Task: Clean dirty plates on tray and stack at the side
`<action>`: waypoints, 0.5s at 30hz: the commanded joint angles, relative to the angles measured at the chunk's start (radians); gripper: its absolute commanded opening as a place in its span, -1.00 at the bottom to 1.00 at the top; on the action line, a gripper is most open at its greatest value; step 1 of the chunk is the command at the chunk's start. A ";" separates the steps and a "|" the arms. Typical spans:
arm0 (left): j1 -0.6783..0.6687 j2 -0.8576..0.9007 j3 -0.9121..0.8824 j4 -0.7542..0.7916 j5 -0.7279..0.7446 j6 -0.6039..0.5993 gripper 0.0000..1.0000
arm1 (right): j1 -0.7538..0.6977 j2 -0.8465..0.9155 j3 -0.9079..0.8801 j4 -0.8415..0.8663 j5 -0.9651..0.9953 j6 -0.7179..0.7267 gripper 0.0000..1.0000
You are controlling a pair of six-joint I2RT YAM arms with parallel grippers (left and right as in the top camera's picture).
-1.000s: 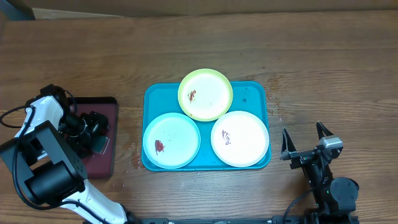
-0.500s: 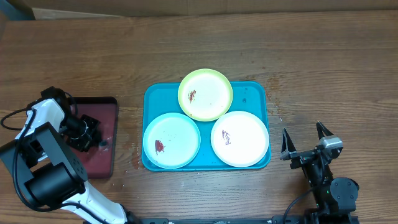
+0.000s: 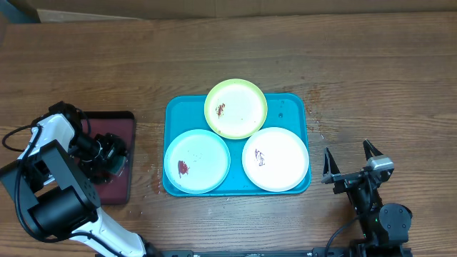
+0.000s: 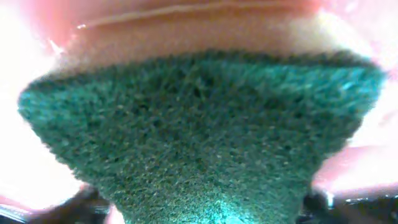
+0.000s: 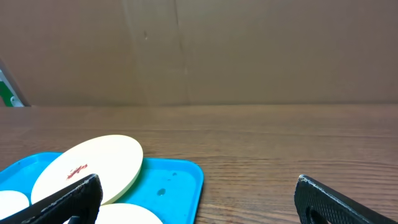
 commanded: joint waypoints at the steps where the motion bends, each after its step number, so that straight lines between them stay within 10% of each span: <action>1: -0.002 0.023 -0.025 0.000 -0.014 0.014 -0.13 | -0.004 -0.010 -0.010 0.003 0.014 -0.004 1.00; 4: -0.002 0.023 -0.025 0.014 -0.016 0.014 -0.84 | -0.004 -0.010 -0.010 0.003 0.014 -0.004 1.00; 9: -0.002 0.023 -0.025 0.034 -0.018 0.014 -0.90 | -0.004 -0.010 -0.010 0.003 0.014 -0.003 1.00; 11: -0.002 0.023 -0.025 0.055 -0.025 0.014 -0.38 | -0.004 -0.010 -0.010 0.003 0.014 -0.003 1.00; 13: -0.002 0.023 -0.025 0.073 -0.062 0.014 0.83 | -0.004 -0.010 -0.010 0.003 0.014 -0.003 1.00; 15: -0.001 0.023 -0.025 0.093 -0.099 0.015 1.00 | -0.004 -0.010 -0.010 0.003 0.014 -0.003 1.00</action>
